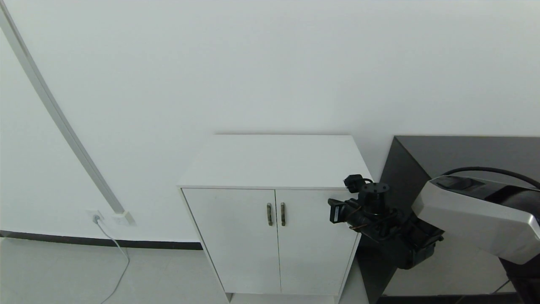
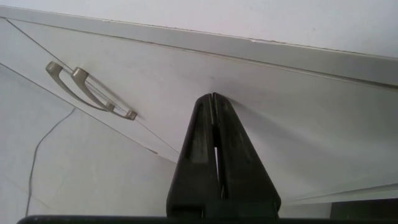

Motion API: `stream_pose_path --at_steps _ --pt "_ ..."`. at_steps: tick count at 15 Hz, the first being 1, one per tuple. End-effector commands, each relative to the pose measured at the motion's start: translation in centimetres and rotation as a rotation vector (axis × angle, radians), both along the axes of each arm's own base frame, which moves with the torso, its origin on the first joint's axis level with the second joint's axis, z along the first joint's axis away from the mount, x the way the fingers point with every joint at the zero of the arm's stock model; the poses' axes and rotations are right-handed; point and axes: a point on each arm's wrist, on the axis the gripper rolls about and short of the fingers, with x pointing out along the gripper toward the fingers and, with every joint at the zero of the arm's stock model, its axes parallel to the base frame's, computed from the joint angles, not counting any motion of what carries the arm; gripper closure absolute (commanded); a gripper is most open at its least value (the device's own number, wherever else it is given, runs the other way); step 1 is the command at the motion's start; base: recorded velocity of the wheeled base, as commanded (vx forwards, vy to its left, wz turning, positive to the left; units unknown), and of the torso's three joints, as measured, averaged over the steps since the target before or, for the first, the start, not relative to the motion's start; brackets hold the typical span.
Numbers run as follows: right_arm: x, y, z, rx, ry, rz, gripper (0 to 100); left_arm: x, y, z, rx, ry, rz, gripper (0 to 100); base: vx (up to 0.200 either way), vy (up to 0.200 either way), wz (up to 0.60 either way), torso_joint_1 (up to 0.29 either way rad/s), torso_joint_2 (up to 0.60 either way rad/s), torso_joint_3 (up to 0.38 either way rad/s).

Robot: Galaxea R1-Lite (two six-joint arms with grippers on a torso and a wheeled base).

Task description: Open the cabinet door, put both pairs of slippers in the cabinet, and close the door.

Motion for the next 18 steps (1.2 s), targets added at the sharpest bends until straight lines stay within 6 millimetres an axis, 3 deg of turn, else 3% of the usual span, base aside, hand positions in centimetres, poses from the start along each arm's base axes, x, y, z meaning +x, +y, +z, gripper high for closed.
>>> stream_pose_path --at_steps 1,5,10,13,18 --pt "-0.1 0.0 -0.1 -0.002 0.003 -0.001 100 0.0 0.0 0.0 0.000 0.001 0.001 100 0.000 0.000 0.00 0.000 0.00 0.000" --pt "-1.2 -0.6 0.8 -0.003 0.006 -0.001 100 0.0 0.0 0.0 0.000 0.001 0.001 100 0.000 0.000 0.00 0.000 0.00 0.000" --pt "-4.3 -2.4 2.7 -0.028 -0.038 -0.067 100 0.0 0.0 0.0 0.000 0.001 0.001 100 0.000 0.000 0.00 0.000 0.00 0.000" --pt "-7.6 -5.5 5.3 -0.056 -0.071 -0.111 100 0.0 0.0 0.0 0.001 0.001 -0.001 100 0.000 0.000 0.00 0.000 0.00 0.000" --pt "-16.2 -16.5 9.4 -0.126 -0.094 -0.405 100 0.0 0.0 0.0 0.000 0.001 -0.001 100 0.000 0.000 0.00 0.000 0.00 0.000"
